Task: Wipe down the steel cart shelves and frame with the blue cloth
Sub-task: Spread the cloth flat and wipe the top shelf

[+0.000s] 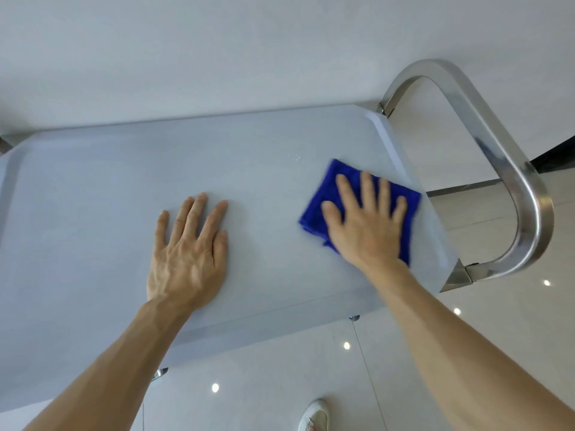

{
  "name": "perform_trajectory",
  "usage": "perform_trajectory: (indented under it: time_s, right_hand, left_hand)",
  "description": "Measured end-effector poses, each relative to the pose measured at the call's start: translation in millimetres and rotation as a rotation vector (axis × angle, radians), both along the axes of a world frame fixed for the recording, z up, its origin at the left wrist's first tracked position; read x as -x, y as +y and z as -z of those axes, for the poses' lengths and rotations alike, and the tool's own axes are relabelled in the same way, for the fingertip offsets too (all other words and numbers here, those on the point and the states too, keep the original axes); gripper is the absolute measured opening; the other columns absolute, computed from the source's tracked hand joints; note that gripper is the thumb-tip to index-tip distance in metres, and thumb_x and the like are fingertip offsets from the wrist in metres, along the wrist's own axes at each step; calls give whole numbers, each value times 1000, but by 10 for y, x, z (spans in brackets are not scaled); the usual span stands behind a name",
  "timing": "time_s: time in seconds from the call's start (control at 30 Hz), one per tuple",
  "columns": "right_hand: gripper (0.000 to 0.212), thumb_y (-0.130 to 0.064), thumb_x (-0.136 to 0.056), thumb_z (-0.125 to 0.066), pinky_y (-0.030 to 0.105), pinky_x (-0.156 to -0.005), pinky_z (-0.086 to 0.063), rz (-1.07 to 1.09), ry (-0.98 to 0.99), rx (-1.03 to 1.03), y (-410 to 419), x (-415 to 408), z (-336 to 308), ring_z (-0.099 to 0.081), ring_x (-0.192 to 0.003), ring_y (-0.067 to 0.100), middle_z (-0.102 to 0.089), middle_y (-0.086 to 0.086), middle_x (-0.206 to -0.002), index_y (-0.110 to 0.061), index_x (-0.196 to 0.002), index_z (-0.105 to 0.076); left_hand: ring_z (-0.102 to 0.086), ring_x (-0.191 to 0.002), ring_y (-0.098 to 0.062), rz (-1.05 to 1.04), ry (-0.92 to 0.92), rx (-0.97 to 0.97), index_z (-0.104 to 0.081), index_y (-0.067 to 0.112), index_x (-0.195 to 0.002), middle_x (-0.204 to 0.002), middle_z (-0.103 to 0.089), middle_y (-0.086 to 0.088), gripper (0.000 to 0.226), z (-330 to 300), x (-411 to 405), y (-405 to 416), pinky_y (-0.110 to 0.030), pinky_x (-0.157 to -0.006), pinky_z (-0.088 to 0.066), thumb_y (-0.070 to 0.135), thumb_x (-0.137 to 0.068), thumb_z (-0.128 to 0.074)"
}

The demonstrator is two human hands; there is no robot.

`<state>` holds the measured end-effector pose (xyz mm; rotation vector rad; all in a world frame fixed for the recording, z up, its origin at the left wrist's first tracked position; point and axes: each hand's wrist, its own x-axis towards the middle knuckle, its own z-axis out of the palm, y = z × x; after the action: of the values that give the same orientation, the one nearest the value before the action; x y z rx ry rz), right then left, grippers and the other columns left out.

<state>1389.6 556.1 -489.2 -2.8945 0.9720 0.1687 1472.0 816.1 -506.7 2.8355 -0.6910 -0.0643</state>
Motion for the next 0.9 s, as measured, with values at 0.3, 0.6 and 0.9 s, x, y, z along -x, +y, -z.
perform_trajectory:
  time_s: [0.3,0.6,0.9]
  right_hand:
    - [56,-62,-98,-34,53,-121,-18,-596,-87,-34,330,717,46,-17,-152,21,-22,-9,-164,-45,-151,-32]
    - [69,-72,-92,-9,60,-120,-3,46,34,-2,-566,-445,-5,-2,-153,27,-7,-2,-167,-44,-155,-9]
    - [58,-62,-99,-32,57,-121,-14,-642,-116,-4,588,-276,117,-16,-153,25,-22,-5,-165,-43,-153,-29]
  left_hand:
    - [-20,-151,-19,22,-13,59,-33,26,-153,-161,-29,-5,55,-38,25,24,-47,-123,-9,40,-101,-22]
    - [-22,-150,-18,6,-19,48,-31,11,-153,-160,-31,-5,61,-13,-33,-14,-46,-123,-10,38,-99,-27]
    - [-18,-150,-12,-40,2,62,-28,12,-155,-162,-25,-1,63,-24,-13,1,-43,-124,-9,41,-98,-29]
